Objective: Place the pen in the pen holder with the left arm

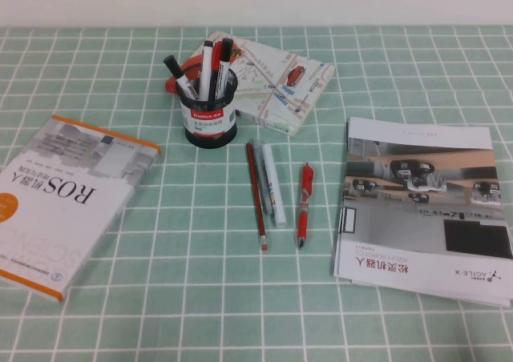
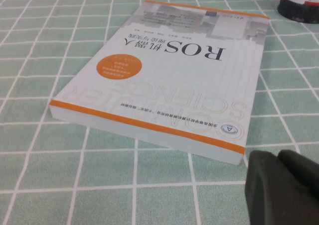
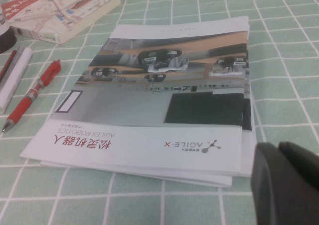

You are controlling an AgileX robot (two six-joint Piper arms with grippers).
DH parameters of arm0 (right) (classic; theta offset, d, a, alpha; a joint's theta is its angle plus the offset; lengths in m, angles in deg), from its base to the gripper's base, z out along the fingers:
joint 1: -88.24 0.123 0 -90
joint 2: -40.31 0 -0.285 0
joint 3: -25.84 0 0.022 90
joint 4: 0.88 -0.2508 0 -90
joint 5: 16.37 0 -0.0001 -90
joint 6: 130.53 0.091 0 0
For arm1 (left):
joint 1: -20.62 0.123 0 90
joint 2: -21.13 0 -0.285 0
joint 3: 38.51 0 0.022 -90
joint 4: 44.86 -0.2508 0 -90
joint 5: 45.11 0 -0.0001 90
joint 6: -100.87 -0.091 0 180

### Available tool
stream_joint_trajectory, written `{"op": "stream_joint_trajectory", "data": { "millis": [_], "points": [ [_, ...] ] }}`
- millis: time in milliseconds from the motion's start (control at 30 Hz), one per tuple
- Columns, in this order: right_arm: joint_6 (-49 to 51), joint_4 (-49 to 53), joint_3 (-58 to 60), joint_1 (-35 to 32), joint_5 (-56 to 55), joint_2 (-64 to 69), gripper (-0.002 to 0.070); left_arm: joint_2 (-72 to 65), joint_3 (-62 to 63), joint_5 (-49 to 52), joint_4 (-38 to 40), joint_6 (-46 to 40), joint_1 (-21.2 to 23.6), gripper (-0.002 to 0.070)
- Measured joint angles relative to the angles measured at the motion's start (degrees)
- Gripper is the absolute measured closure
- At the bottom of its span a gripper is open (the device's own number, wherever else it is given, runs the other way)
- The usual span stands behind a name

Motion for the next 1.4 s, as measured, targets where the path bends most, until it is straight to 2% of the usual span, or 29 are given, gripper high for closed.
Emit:
{"op": "stream_joint_trajectory", "data": {
  "millis": [633, 767, 1033, 1300, 1400],
  "points": [
    [0.00, 0.00, 0.00, 0.00, 0.00, 0.00, 0.0696, 0.00, 0.00, -0.46, 0.32, 0.00, 0.00, 0.0675],
    [0.00, 0.00, 0.00, 0.00, 0.00, 0.00, 0.0696, 0.00, -0.11, -1.93, 4.12, 0.85, 0.00, 0.0675],
    [0.00, 0.00, 0.00, 0.00, 0.00, 0.00, 0.0696, 0.00, -0.22, -9.49, 17.91, 6.31, 0.00, 0.0675],
    [0.00, 0.00, 0.00, 0.00, 0.00, 0.00, 0.0696, 0.00, -0.22, -13.15, 19.22, 6.18, 0.00, 0.0675],
    [0.00, 0.00, 0.00, 0.00, 0.00, 0.00, 0.0696, 0.00, -0.22, -13.04, 19.36, 3.61, 0.00, 0.0675]
  ]
}}
